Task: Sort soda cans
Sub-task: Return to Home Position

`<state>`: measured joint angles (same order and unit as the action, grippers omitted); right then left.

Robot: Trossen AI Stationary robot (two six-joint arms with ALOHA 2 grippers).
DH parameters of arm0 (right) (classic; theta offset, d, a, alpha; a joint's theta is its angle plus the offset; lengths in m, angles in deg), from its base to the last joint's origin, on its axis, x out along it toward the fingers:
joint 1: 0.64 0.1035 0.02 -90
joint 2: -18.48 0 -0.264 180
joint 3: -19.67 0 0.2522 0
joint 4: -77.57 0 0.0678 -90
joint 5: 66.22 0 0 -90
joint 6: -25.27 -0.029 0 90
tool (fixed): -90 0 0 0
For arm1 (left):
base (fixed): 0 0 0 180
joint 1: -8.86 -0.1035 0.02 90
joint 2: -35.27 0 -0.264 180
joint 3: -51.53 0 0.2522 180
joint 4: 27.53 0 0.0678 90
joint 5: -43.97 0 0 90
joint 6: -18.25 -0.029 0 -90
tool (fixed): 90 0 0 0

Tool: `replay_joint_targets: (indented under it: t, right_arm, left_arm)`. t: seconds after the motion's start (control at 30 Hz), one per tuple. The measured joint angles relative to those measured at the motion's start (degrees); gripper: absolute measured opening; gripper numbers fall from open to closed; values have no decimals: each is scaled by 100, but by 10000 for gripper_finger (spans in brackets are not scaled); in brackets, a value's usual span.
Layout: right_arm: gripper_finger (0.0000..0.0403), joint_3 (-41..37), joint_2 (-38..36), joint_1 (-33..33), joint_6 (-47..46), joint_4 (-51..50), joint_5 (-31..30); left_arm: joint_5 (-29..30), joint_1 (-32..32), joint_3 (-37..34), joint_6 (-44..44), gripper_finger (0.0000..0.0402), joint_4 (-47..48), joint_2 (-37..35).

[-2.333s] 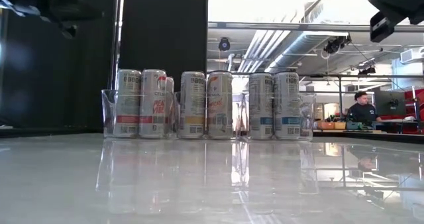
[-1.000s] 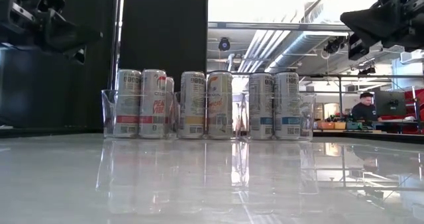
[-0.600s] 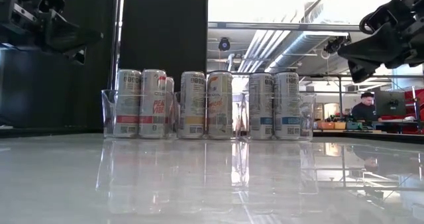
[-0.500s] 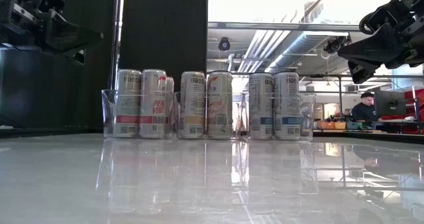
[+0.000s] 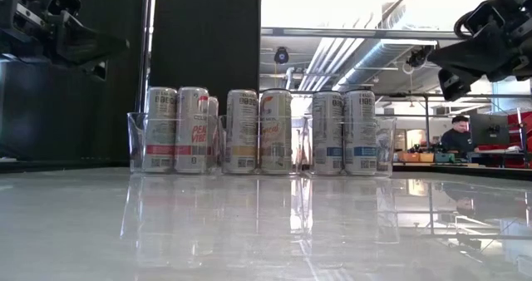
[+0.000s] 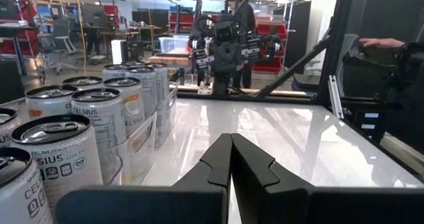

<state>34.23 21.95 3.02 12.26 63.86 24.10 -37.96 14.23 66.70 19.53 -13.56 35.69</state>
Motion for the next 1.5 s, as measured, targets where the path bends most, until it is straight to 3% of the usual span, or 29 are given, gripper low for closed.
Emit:
replay_joint_targets:
  t: [0.2, 1.5]
  right_arm:
    - [0, 0, -346, 13, -3, 34, 9]
    - [0, -24, -309, 138, 114, 101, 0]
  left_arm:
    - [7, 101, 0, 2, 0, -6, -22]
    - [-1, 205, -81, 4, 0, -188, -10]
